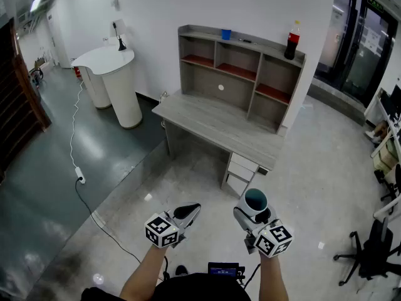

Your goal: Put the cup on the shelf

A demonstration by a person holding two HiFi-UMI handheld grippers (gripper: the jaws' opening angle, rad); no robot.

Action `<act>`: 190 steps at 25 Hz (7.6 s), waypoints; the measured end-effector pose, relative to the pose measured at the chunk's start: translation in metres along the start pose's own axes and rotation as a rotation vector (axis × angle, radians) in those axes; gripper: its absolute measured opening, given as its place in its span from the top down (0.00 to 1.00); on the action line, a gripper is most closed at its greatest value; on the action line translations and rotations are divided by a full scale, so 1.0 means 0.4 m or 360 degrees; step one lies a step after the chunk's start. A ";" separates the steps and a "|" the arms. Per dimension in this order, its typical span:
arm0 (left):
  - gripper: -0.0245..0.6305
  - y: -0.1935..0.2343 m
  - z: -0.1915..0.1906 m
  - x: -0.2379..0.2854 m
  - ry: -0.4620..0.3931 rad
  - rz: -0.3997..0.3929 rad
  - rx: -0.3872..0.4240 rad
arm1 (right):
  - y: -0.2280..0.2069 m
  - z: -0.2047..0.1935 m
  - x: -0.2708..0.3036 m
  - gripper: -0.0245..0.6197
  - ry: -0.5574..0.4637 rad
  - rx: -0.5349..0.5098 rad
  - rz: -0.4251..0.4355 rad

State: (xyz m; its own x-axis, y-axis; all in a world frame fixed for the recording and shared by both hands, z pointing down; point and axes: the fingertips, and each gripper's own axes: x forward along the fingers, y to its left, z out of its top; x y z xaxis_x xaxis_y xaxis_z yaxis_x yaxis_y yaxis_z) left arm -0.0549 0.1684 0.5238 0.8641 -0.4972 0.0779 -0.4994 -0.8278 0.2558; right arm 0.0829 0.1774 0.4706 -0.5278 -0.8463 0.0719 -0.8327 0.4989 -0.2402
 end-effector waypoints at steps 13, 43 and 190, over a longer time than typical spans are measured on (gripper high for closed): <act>0.96 -0.006 -0.022 -0.026 0.0013 0.0038 0.0003 | 0.053 -0.015 0.001 0.40 0.0054 -0.0139 0.0035; 0.96 -0.033 -0.054 0.006 0.0087 0.0026 0.0026 | -0.015 -0.019 -0.026 0.40 0.0042 -0.0033 -0.0010; 0.96 1.355 0.367 1.148 0.0218 -0.0579 -0.0063 | -1.000 0.202 1.346 0.40 0.0032 0.0155 -0.0514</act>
State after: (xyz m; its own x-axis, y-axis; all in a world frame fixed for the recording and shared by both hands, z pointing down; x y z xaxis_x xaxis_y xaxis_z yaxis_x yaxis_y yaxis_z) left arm 0.0621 -0.5468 0.5569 0.9860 -0.1316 0.1028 -0.1585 -0.9315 0.3273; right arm 0.1454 -0.4931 0.5271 -0.2434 -0.9534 0.1784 -0.9381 0.1847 -0.2932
